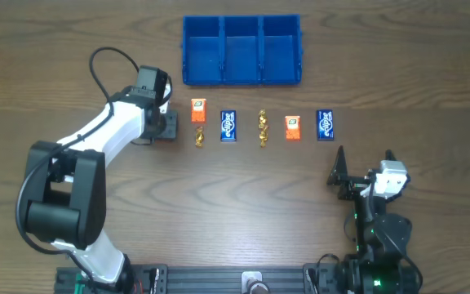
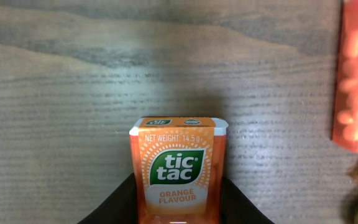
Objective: Sort Candies Into Trays
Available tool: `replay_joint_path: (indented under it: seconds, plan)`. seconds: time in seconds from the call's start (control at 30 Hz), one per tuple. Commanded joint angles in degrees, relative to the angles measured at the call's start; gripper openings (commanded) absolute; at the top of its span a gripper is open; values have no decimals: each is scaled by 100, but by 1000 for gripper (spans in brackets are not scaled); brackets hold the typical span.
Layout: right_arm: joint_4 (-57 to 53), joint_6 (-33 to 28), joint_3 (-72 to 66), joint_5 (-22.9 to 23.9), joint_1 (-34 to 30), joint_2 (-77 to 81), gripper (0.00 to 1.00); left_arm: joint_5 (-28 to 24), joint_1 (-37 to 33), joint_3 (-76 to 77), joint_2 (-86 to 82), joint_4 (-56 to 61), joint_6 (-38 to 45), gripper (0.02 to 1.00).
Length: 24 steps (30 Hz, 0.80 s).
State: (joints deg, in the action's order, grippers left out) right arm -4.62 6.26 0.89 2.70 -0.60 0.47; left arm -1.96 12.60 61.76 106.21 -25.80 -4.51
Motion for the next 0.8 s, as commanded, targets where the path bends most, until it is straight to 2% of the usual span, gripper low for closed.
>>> replay_joint_path:
  seconds: [0.03, 0.2, 0.43, 0.7, 0.8]
  plan:
    - [7, -55, -44, -28, 22, -31, 1000, 81, 28, 184, 57, -4, -175, 272]
    - [7, -55, -44, -28, 22, -31, 1000, 136, 240, 960, -186, -369, -424, 237]
    - [7, -55, -44, -28, 22, -31, 1000, 717, 678, 3397, 13, -1480, -782, 253]
    - [7, -55, -44, -28, 22, -31, 1000, 719, 846, 5858, 1349, -2328, -1001, 270]
    - [7, -55, -44, -28, 22, -31, 1000, 608, 844, 6332, 1871, -2509, -1097, 270]
